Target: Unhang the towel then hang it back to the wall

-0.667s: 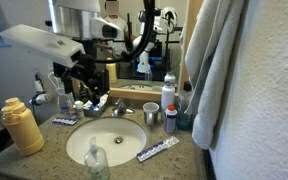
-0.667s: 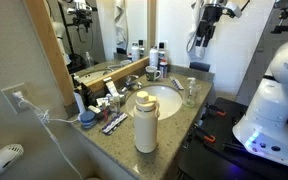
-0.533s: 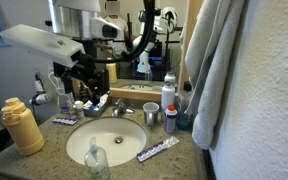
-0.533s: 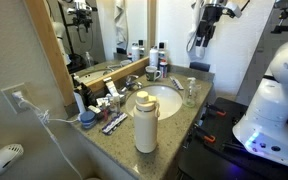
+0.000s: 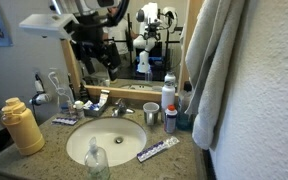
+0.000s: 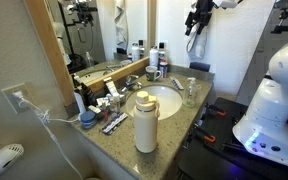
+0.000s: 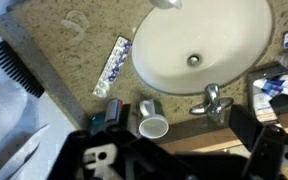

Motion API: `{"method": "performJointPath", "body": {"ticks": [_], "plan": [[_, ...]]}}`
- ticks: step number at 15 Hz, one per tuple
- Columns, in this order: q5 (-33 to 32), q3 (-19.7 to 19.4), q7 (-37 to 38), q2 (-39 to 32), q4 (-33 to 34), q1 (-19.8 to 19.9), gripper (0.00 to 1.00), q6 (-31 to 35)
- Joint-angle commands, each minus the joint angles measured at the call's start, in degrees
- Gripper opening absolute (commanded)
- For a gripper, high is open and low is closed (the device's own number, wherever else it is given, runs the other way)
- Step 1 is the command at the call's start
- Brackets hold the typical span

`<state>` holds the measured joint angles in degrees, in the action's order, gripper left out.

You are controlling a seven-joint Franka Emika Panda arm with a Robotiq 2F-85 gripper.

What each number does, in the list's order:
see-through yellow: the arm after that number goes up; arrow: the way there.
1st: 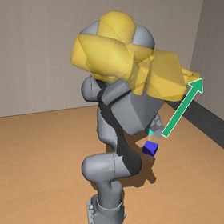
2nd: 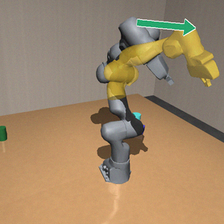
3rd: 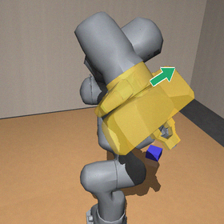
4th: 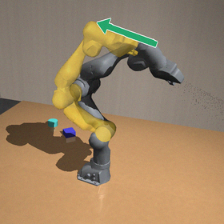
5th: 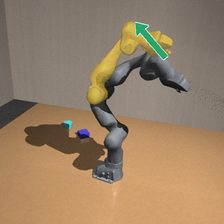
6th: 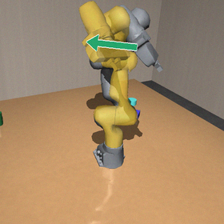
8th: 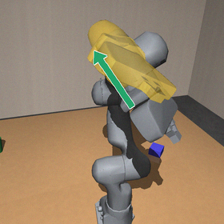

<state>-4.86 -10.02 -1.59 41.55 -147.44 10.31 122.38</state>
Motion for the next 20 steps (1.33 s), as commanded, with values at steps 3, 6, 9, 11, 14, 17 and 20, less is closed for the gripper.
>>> {"method": "performJointPath", "body": {"ticks": [3, 6, 9, 11, 14, 17, 20], "plan": [[-8.89, 4.70, 10.79, -7.33, 8.01, 7.43, 1.00, 9.54], [-15.15, 5.94, 17.04, -11.99, 12.19, 12.26, 1.00, 16.11], [-23.15, 7.84, 25.24, -16.90, 15.79, 17.94, 1.00, 22.73], [-30.40, 9.89, 32.81, -19.63, 17.76, 22.16, 1.00, 25.33], [-43.80, 11.91, 45.56, -22.24, 20.37, 25.48, 1.00, 24.29], [-54.86, 10.63, 55.78, -22.92, 22.01, 23.41, 0.75, 20.06], [-62.18, 8.34, 63.21, -22.76, 22.30, 19.92, 0.58, 14.51]]}}
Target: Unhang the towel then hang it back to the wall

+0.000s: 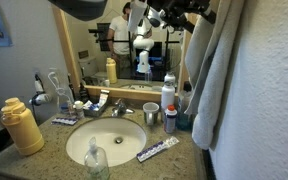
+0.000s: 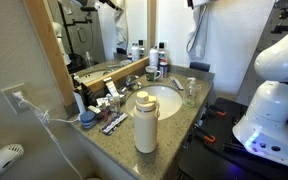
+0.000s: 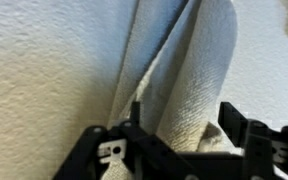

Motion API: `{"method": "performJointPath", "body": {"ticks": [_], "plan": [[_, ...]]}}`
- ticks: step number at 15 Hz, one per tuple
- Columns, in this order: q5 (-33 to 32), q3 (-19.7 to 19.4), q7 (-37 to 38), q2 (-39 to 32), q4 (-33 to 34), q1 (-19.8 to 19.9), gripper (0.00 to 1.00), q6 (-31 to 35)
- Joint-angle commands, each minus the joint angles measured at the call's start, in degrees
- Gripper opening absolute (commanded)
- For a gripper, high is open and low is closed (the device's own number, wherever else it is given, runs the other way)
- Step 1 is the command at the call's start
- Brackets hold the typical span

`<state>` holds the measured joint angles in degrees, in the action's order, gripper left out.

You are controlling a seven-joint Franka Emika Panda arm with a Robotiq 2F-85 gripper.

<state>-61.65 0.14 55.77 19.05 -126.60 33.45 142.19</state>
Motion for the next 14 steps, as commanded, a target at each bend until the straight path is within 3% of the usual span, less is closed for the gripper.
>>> {"method": "performJointPath", "body": {"ticks": [1, 6, 8, 14], "plan": [[-6.85, -2.88, 7.71, -0.13, 1.16, -4.47, 0.49, -7.11], [-11.92, -7.17, 14.04, 0.37, -0.02, -10.68, 0.11, -15.26], [-12.97, -8.14, 15.72, 0.53, -0.36, -12.65, 0.01, -17.37], [-15.54, -8.45, 20.32, 1.63, -0.22, -17.37, 0.01, -19.02]]}}
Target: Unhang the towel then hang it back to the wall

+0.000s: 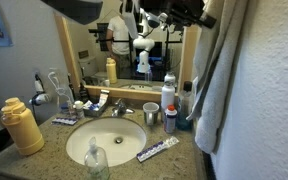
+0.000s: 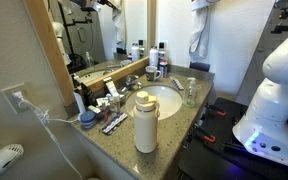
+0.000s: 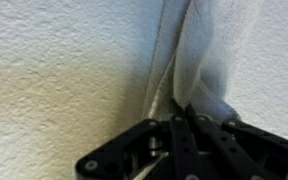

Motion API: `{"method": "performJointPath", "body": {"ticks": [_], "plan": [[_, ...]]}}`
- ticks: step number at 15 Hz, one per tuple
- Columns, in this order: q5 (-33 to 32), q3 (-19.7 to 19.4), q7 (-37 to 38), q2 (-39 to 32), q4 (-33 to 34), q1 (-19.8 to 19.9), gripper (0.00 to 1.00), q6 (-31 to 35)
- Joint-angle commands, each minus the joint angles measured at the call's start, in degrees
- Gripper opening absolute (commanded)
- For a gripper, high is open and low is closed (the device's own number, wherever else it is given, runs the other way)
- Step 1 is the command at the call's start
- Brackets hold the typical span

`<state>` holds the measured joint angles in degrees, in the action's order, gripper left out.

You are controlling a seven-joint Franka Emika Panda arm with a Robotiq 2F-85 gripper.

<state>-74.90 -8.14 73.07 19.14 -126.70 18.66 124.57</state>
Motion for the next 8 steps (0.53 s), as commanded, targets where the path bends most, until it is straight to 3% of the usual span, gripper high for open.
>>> {"method": "performJointPath", "body": {"ticks": [1, 8], "plan": [[-2.84, 0.01, 3.95, 1.92, 0.07, -3.32, 0.01, -1.22], [-7.89, 2.53, 7.59, 5.21, 5.11, -9.28, 0.01, -0.54]]}}
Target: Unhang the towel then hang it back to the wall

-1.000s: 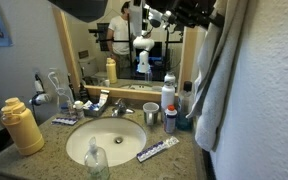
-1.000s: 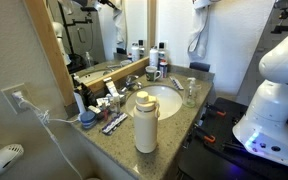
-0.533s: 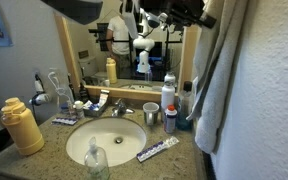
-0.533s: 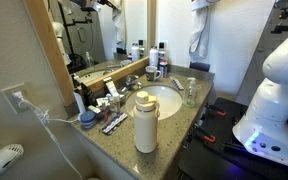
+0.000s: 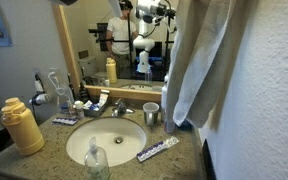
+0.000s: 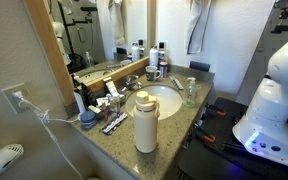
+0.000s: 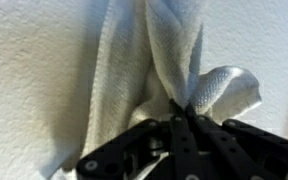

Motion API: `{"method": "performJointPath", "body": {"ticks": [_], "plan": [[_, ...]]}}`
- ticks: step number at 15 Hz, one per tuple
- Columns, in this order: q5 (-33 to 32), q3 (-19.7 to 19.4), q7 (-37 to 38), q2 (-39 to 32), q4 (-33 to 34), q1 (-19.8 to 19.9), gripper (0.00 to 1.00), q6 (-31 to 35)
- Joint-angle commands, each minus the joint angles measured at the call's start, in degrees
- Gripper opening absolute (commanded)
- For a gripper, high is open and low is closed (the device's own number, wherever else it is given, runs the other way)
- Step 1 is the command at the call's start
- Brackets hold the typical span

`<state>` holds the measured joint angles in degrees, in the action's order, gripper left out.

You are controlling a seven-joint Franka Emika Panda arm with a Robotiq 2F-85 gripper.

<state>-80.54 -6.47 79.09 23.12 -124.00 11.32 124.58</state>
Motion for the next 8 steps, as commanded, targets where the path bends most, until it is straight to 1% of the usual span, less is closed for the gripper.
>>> {"method": "performJointPath", "body": {"ticks": [1, 3, 5, 8], "plan": [[-2.64, 1.17, 1.41, 1.49, 3.29, -2.77, 0.01, -0.19], [-2.51, 1.48, 0.53, 1.80, 5.26, -4.66, 0.01, 1.45], [-1.33, 1.07, -0.08, 1.62, 7.36, -6.63, 0.01, 4.92], [0.15, 0.24, -0.49, 0.50, 10.74, -8.85, 0.01, 12.57]]}}
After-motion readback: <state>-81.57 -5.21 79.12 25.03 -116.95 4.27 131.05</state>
